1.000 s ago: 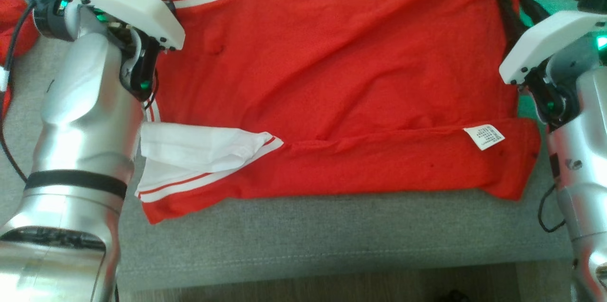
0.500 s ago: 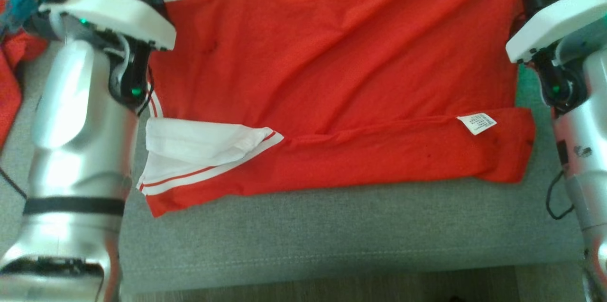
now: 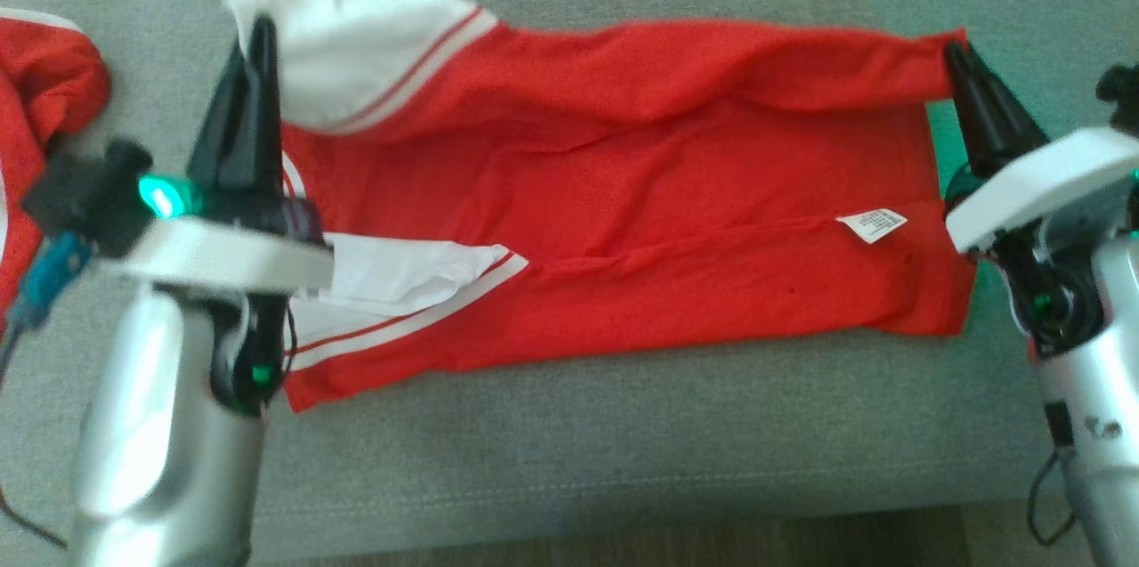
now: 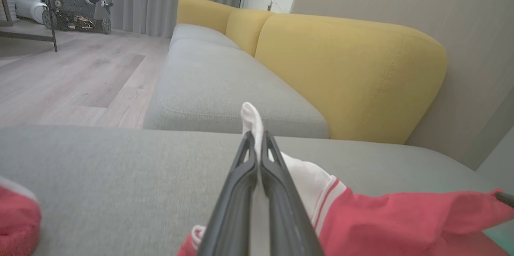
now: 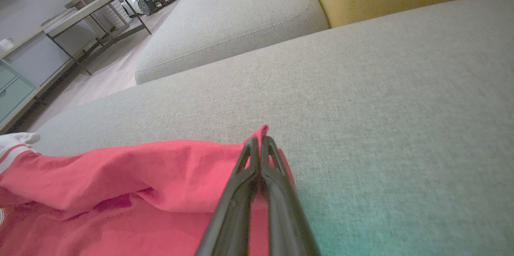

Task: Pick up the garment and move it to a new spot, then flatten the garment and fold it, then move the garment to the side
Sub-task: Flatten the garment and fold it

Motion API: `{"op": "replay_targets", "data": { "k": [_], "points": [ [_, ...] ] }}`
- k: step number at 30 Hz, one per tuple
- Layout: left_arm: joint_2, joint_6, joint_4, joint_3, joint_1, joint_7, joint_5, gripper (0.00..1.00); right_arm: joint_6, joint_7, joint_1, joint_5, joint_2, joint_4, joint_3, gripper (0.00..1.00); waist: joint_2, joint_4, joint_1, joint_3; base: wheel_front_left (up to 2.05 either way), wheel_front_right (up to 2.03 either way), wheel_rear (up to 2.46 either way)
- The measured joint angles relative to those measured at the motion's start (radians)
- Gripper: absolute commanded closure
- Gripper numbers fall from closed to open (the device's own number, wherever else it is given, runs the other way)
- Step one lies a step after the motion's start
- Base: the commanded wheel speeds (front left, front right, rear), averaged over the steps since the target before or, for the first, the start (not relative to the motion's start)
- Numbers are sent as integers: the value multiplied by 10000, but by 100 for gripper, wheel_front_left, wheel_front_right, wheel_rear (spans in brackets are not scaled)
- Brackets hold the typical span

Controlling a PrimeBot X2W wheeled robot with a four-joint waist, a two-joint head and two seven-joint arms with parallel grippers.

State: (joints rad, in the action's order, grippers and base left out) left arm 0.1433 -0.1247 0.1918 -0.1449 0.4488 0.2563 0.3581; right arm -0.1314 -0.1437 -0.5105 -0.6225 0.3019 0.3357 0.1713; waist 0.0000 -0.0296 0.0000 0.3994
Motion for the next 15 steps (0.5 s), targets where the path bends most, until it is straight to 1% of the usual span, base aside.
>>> {"op": "replay_targets", "data": {
  "k": [4,8,11,15],
  "points": [
    [8,13,-709,4,-1199,0,73,100,0,-286,663,-23,-2,-435,-238,100,0,11,0,-54,0,0,0],
    [2,65,-1035,6,-2153,-136,351,100,0,-426,1259,-13,-35,-782,-493,100,0,63,0,-97,0,0,0],
    [-4,117,-1012,4,-2611,-295,495,100,0,-516,1695,113,-163,-1035,-667,100,0,92,0,-118,0,0,0],
    [-86,119,-612,-6,-2893,-447,786,100,0,-683,2254,332,-445,-1244,-821,100,0,83,0,-162,0,0,0]
  ]
}}
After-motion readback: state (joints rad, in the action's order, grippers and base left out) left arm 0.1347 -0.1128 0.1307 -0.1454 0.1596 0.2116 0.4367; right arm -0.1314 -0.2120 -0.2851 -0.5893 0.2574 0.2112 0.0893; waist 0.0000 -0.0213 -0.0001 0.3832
